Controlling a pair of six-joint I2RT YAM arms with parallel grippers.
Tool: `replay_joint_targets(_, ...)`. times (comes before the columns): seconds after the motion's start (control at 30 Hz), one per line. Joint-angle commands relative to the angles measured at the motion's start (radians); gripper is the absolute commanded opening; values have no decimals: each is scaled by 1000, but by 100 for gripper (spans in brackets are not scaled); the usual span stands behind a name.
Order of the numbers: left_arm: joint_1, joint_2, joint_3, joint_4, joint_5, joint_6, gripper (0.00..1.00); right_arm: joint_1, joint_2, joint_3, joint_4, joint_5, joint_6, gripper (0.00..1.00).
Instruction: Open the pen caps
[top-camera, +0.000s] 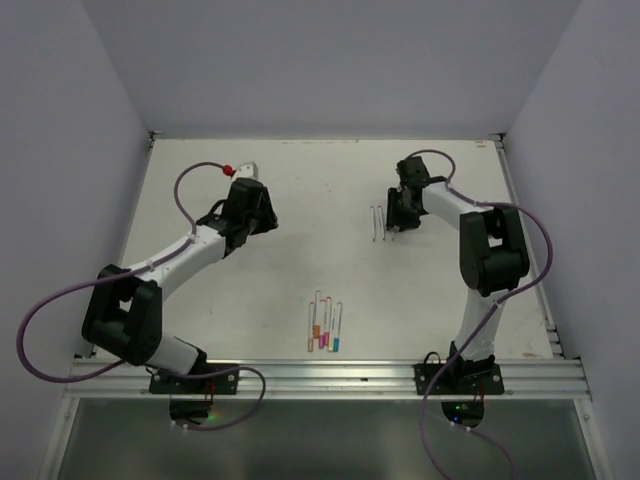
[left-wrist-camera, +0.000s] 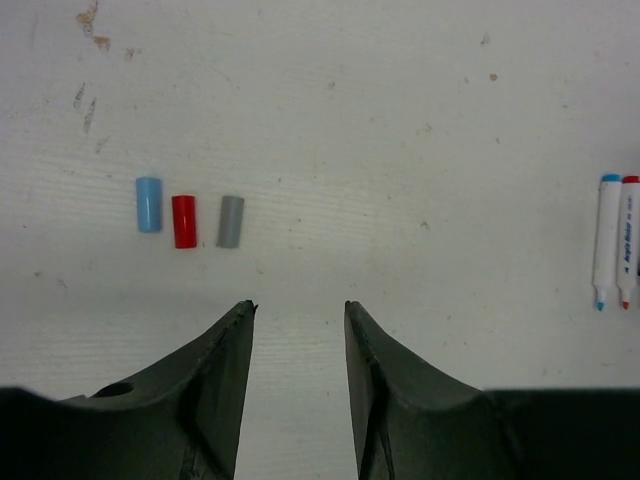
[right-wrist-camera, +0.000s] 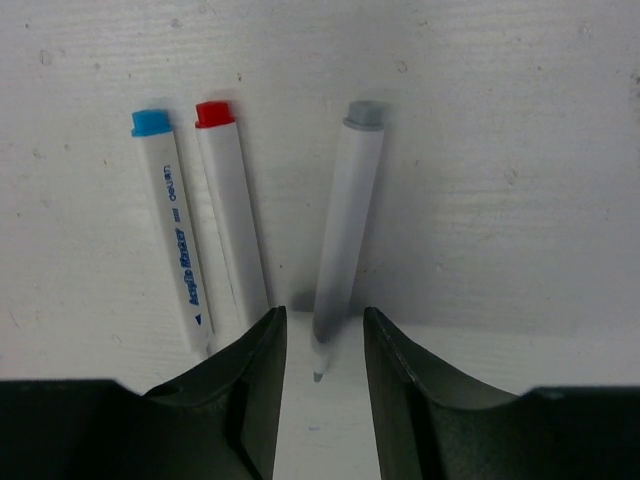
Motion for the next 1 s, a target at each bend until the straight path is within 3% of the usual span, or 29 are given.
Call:
replay_joint_targets(0.0, -7, -136, -58, 44, 105, -8, 45, -1, -134, -34, 6, -16, -5, 43)
replay_joint_targets(0.17, -9, -303, -164, 70, 238, -48, 50, 16, -354, -132, -50, 23, 17, 59)
replay_joint_targets(0.3, -9, -484, -297, 122, 338, -120, 56, 150, -533, -256, -85, 104, 26, 79)
replay_joint_targets(0.5, -9, -647, -403, 132, 410, -205, 59, 285, -703, -417, -90, 75, 135, 90)
replay_joint_targets(0.67, -10, -653, -416, 129, 461, -217, 60, 333, -751, -525, -7, 15, 228, 86)
replay_joint_targets(0.97, -12, -618, -417, 166, 519, -211, 61, 512, -636, -505, -4, 125, 350, 62)
